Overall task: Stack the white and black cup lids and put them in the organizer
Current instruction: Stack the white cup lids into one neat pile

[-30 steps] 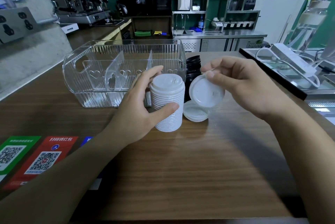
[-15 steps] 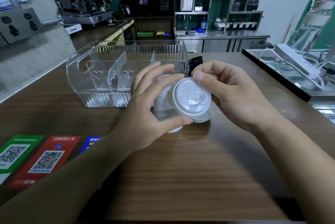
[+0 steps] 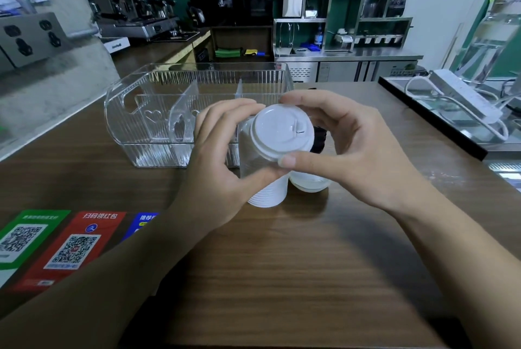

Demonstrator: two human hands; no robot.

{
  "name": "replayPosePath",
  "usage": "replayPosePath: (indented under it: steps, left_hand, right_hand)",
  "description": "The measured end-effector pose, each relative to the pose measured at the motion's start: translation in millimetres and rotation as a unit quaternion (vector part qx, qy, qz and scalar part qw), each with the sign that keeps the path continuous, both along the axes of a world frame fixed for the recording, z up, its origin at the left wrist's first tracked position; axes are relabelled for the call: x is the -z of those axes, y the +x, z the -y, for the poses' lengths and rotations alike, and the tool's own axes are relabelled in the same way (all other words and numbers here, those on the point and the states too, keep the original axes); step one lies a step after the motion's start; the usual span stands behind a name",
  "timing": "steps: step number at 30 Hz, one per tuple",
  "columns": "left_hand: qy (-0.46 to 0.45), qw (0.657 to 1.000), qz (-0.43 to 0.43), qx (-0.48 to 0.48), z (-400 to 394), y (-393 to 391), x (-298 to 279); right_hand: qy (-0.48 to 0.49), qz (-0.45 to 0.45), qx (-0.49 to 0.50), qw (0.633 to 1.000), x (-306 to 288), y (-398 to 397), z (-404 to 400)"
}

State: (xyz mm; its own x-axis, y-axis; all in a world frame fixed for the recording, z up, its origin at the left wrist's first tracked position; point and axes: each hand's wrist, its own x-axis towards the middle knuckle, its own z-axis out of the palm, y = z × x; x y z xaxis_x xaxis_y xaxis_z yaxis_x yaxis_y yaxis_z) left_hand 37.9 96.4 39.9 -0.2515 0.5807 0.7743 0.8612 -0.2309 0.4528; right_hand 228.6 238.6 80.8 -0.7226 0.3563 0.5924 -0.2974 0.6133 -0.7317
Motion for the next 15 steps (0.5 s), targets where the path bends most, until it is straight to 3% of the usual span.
replayPosePath:
  steps: [4, 9, 15]
  left_hand:
    - [-0.038, 0.999, 0.011, 0.005, 0, -3, 1]
    - [-0.113, 0.99, 0.088, 0.018, -4, -11, 7]
    - [-0.141, 0.977, 0.147, 0.063, -8, -11, 12]
  right_hand:
    - [-0.015, -0.013, 0.024, 1.0, 4, -3, -2]
    - [-0.059, -0.018, 0.064, 0.996, 3, -2, -4]
    - [-0.041, 0.002, 0.08, 0.996, 8, -7, -2]
